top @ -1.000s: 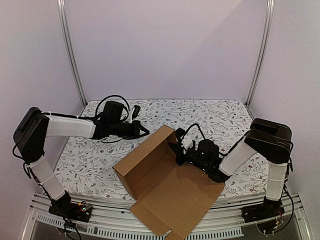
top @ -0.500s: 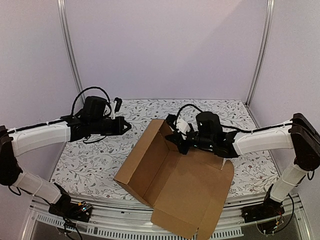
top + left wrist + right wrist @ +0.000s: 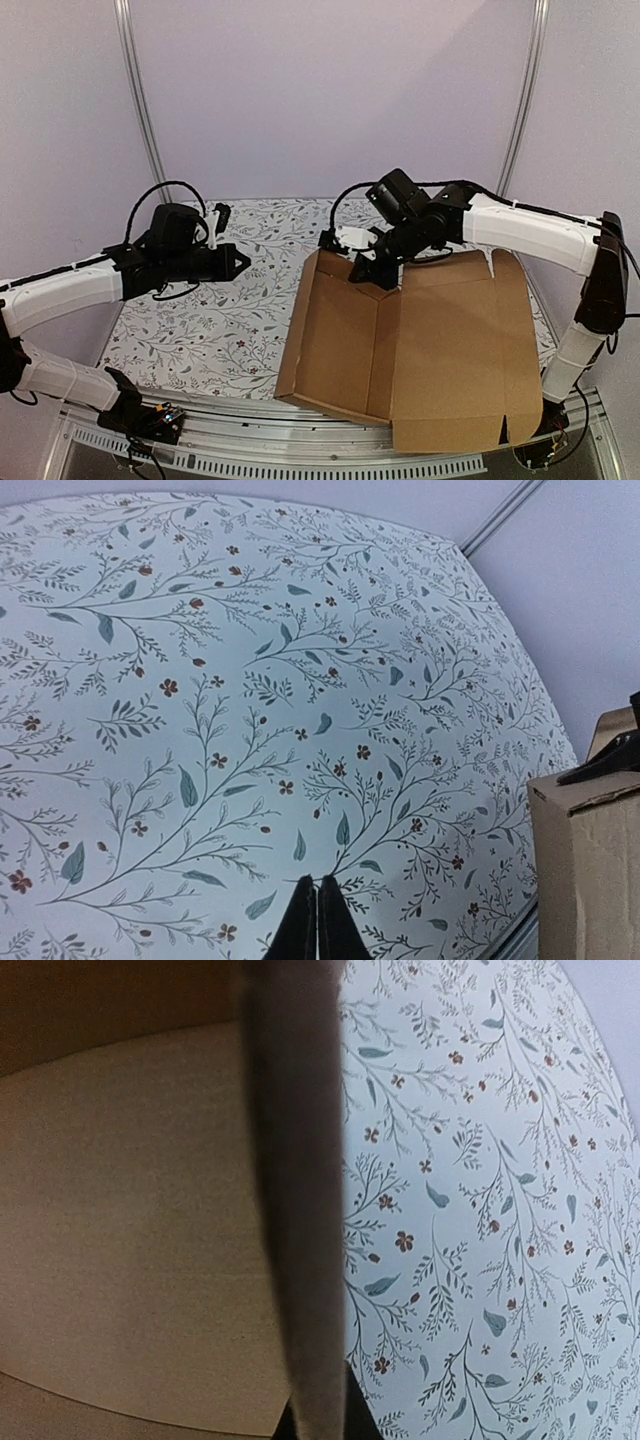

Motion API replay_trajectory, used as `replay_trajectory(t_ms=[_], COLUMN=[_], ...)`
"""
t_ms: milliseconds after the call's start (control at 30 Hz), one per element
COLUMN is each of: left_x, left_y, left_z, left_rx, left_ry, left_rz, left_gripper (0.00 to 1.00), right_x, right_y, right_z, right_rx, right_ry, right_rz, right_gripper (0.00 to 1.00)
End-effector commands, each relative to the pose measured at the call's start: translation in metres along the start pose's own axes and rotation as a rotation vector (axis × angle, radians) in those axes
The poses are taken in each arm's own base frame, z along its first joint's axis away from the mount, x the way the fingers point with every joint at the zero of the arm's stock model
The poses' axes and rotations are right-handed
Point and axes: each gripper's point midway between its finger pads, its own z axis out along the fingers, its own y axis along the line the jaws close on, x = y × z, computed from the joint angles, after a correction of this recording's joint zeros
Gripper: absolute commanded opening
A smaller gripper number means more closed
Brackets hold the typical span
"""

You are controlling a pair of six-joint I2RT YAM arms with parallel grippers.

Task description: Fold the paper box

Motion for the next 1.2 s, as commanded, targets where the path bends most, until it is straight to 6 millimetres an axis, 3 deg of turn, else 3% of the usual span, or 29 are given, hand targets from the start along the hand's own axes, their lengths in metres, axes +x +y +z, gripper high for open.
replay_trajectory(t_ms=[0, 200, 667, 933, 1167], left_x=[0.016, 0.023, 0.026, 0.029, 0.027], left_y=[0.001, 0.0, 0.004, 0.007, 0.009], left_z=[0.0, 0.003, 0.002, 0.001, 0.002], left_rx=[-0.012, -0.012, -0.044, -0.06, -0.072], left_ry=[0.03, 0.047, 0.046, 0.051, 0.046], left_rz=[0.015, 0.028, 0.047, 0.05, 0.068], left_gripper=[0.03, 0.03, 0.03, 0.06, 0.1], right_x=[0.058, 0.073, 0.061, 0.049, 0.021], right_y=[0.013, -0.005, -0.003, -0.003, -0.007], right_z=[0.008, 0.028, 0.079, 0.09, 0.073], right_rx=[-0.088, -0.04, -0.054, -0.044, 0.004], right_ry=[0.296, 0.448, 0.545, 0.546, 0.458], right_rz=[-0.036, -0.11, -0.388, -0.434, -0.421], right_gripper=[0.0, 0.0, 0.0, 0.21, 0.4])
